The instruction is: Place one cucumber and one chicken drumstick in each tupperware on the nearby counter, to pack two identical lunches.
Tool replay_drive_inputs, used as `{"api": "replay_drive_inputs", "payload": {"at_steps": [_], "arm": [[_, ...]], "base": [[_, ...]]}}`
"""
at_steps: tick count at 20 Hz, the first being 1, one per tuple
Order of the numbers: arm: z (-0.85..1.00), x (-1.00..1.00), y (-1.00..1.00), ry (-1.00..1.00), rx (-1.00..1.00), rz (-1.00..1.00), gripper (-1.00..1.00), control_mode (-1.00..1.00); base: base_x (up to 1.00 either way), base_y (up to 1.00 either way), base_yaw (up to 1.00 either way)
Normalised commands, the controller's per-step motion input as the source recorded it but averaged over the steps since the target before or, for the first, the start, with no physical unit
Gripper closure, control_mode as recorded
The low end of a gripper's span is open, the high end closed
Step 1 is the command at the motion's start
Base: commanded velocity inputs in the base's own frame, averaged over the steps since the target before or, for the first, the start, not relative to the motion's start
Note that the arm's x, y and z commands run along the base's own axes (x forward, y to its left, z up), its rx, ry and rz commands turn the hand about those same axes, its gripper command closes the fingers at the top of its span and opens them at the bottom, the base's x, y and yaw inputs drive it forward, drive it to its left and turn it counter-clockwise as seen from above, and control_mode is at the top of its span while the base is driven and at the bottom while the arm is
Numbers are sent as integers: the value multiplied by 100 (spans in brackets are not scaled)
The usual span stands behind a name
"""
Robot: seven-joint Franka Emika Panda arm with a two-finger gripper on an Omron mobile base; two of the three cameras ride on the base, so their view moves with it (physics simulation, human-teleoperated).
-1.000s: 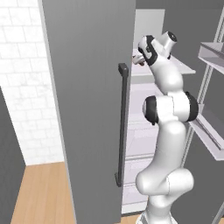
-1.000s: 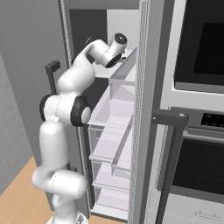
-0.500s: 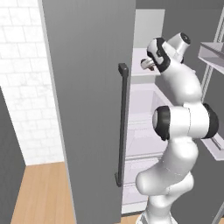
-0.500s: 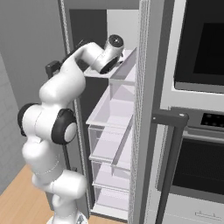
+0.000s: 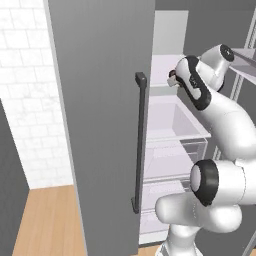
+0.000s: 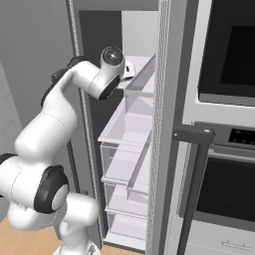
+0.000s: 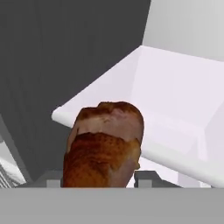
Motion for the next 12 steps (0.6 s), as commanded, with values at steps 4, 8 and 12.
{"api": "replay_drive_inputs", "payload": {"at_steps": [4, 8, 12], "arm": [[68, -100, 8, 13, -1, -1, 100, -100], [-21, -100, 11, 1, -8, -3, 100, -100], [-82, -100, 14, 0, -16, -8, 100, -100]], "base": [[0, 0, 0], [0, 0, 0], [0, 0, 0]]}}
